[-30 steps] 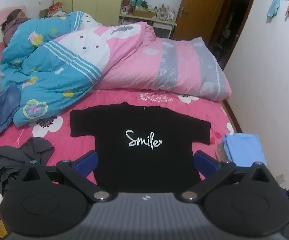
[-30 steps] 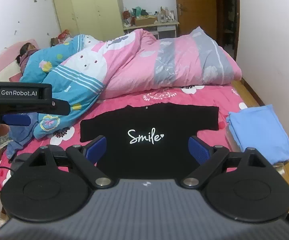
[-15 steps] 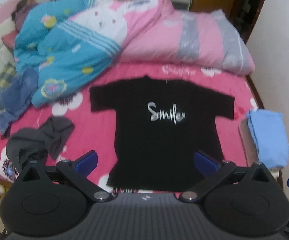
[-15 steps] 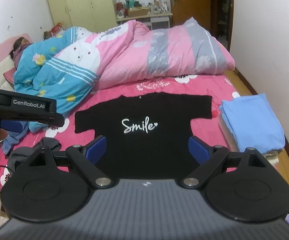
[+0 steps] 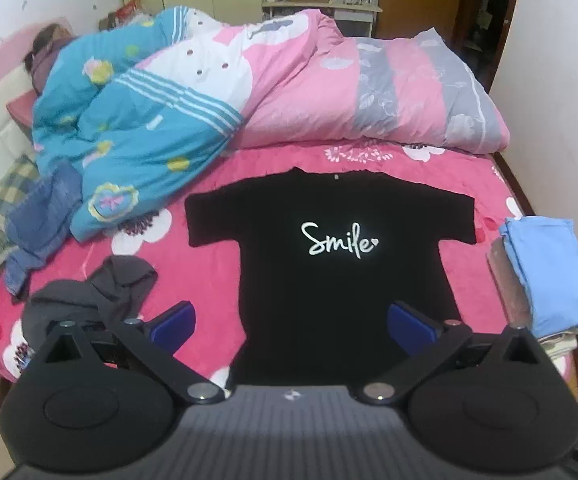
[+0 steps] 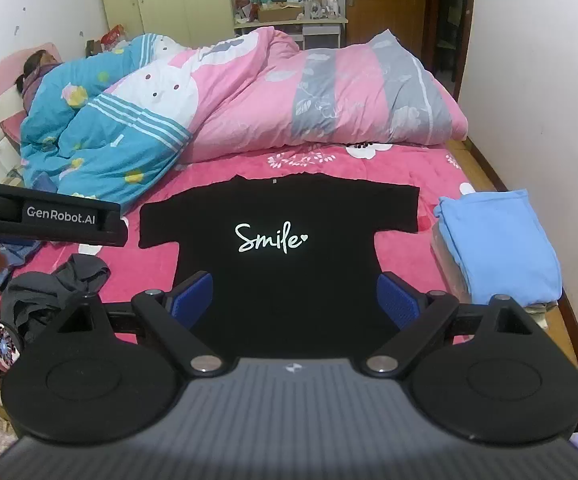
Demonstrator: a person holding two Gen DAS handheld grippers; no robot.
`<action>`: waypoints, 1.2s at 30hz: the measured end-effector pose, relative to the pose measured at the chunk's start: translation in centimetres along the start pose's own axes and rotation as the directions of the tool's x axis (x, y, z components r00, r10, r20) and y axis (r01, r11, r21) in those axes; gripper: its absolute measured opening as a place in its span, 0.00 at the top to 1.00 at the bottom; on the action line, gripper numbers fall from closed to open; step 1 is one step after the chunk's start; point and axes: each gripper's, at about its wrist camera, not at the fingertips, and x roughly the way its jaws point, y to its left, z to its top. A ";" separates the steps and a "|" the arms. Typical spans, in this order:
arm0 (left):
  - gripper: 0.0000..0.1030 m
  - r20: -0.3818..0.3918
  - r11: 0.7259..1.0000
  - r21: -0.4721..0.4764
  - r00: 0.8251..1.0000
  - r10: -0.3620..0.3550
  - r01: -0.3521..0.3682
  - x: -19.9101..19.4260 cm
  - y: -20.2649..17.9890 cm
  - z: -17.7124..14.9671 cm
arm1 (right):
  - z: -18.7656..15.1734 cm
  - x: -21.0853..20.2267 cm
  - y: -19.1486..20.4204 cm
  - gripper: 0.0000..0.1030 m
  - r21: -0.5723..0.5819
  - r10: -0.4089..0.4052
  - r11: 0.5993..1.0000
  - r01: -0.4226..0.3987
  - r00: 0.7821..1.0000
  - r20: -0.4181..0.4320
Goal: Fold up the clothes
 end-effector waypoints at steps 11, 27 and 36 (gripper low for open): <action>0.01 0.028 1.000 -0.016 1.000 -0.011 0.012 -0.2 -0.4 0.0 | -0.8 0.4 -0.2 0.13 0.017 -0.015 1.000 0.015 0.999 -0.030; 0.01 0.003 0.999 -0.039 1.000 -0.010 0.010 0.3 0.4 -0.4 | -1.4 0.7 -0.1 0.13 -0.004 -0.017 1.000 0.016 0.998 -0.057; 0.01 0.000 0.999 -0.053 1.000 -0.007 0.007 0.3 0.8 -0.7 | -1.5 0.7 -0.1 0.13 -0.013 -0.019 1.000 0.018 0.998 -0.063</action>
